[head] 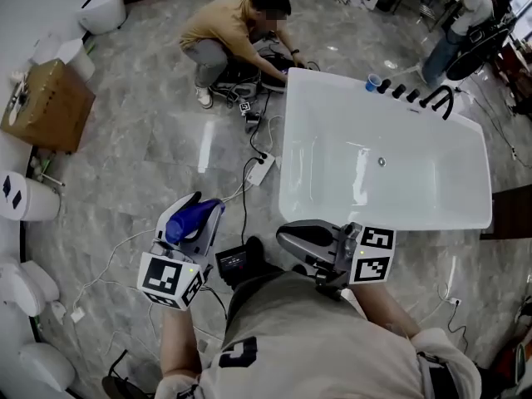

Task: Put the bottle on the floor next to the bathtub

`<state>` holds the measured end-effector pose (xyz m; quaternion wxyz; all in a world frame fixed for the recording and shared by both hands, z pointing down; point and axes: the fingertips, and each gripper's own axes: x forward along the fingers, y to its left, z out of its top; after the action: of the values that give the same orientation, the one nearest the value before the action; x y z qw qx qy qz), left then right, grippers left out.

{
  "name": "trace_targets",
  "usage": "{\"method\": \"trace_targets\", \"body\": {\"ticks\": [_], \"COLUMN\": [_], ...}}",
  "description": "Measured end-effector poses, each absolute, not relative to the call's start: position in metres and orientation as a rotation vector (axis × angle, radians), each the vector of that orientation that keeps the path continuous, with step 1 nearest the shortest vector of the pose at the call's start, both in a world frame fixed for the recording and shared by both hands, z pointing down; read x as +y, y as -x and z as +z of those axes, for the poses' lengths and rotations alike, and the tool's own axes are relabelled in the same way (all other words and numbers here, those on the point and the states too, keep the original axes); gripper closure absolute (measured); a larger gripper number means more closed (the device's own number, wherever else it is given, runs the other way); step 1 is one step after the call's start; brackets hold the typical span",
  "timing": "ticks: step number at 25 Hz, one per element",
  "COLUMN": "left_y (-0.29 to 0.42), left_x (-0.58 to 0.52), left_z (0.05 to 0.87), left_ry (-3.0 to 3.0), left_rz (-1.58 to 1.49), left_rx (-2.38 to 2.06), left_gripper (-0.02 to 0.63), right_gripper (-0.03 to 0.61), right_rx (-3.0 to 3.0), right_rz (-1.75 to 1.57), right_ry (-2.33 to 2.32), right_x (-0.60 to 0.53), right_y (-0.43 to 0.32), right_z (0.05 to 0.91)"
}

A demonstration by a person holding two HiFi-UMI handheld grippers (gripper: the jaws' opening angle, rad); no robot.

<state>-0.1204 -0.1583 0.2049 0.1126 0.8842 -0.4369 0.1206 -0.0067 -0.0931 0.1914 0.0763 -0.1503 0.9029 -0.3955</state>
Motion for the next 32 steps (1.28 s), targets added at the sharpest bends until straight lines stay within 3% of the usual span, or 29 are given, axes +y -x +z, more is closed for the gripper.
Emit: {"method": "trace_targets", "body": {"ticks": [16,32], "left_y": [0.164,0.106], "left_x": [-0.243,-0.309], "left_z": [0.277,0.383], "left_ry": [-2.55,-2.414], "left_rz": [0.431,0.54], "left_rx": [-1.21,-1.283], "left_gripper": [0.416,0.416], "right_gripper": [0.549,0.549], "right_rx": [2.691,2.649], "right_rz": [-1.291,-1.369], "right_ry": [0.612,0.525], "right_x": [-0.152,-0.2], "right_y": [0.047,-0.01], "right_z": [0.213,0.249]}}
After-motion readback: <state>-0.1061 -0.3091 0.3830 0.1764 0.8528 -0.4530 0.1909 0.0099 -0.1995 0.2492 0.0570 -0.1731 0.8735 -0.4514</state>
